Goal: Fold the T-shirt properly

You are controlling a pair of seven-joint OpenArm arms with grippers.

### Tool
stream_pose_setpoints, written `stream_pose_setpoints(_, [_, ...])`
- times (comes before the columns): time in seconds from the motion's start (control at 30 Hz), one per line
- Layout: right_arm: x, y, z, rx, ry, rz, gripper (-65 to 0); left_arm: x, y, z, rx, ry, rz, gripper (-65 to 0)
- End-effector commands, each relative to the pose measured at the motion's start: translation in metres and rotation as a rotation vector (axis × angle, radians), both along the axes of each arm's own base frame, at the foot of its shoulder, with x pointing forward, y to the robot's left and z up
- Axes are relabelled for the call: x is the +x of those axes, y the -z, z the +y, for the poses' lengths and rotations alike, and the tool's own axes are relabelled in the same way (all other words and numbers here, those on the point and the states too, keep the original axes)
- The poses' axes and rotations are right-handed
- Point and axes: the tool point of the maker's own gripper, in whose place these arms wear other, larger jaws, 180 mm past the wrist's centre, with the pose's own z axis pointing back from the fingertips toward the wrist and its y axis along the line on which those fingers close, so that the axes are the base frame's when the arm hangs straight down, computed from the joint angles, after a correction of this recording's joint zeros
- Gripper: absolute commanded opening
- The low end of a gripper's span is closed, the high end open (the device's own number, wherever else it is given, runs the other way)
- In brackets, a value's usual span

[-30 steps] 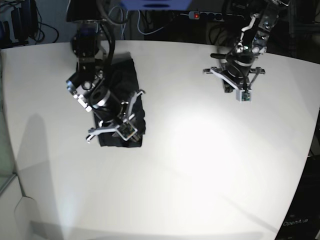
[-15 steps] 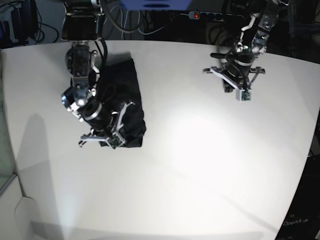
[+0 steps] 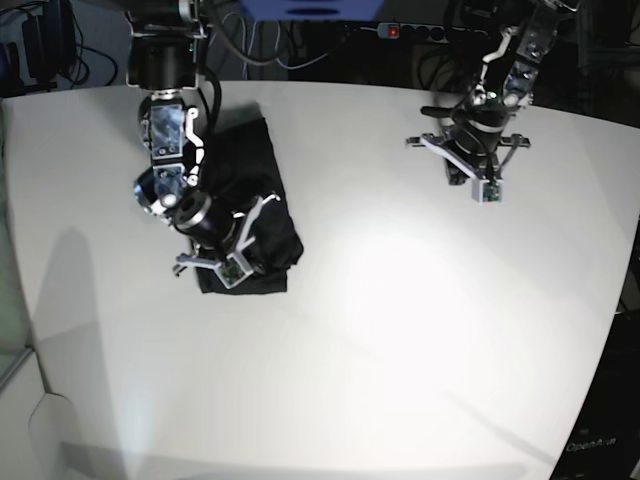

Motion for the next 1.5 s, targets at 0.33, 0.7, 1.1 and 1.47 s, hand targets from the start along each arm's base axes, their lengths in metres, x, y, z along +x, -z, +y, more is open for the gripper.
stream_pose_setpoints(0.33, [0.016,-0.042,-0.028,-0.070,0.044,-0.122,-65.0,0.002,-0.003,0.003,0.005,-0.001,-0.004,-65.0])
stream_pose_setpoints(0.7, [-0.013,-0.118,-0.036,-0.135,0.069,-0.337,-65.0,0.023,-0.040,0.030,0.007,-0.080,-0.111,-65.0])
stream_pose_setpoints(1.1, [-0.080,-0.099,-0.095,-0.225,0.216,-0.240,-65.0,0.019,-0.114,0.046,-0.004,-0.046,-0.291,-65.0])
stream_pose_setpoints(1.47, [-0.134,-0.088,-0.161,-0.160,0.485,-0.159,-65.0,-0.029,-0.106,0.073,0.046,0.002,-0.221,-65.0])
